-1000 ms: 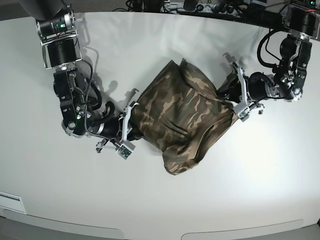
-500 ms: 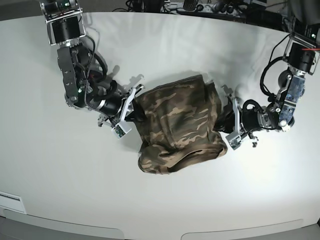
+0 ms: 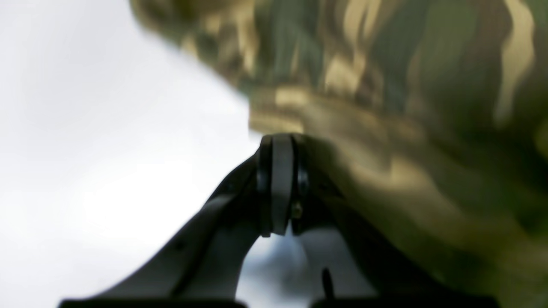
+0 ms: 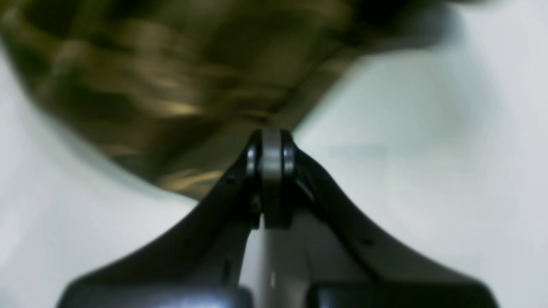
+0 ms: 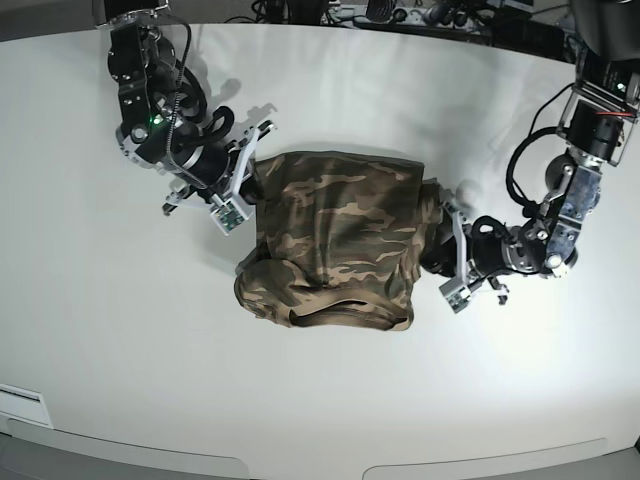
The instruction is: Fold the T-shirt properly
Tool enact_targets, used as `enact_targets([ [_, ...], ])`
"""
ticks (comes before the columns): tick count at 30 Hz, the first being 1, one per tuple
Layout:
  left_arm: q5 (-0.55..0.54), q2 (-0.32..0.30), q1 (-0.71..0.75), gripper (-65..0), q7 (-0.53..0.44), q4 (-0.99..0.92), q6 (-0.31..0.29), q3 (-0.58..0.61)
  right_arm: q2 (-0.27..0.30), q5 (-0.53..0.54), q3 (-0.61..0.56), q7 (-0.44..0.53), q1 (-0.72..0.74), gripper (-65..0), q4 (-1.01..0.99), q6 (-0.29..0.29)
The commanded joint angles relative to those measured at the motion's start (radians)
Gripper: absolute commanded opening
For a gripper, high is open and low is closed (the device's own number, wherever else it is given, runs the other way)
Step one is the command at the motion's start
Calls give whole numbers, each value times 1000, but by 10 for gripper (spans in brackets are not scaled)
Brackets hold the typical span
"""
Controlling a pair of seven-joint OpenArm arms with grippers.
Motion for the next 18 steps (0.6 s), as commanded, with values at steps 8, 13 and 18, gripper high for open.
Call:
enact_targets([
  [8,-570,-89,3,-650,397,164,-46,-208,-2,352,190,-68,16,-650,183,76],
  [13,-916,-89,47,-650,630,211,-46,-397,-7,632,312,-136,-86,-650,233,220],
  [18,-952,-87,144,-650,735,256,-46,-534,-7,906,442,-280,-204,-650,347,238],
])
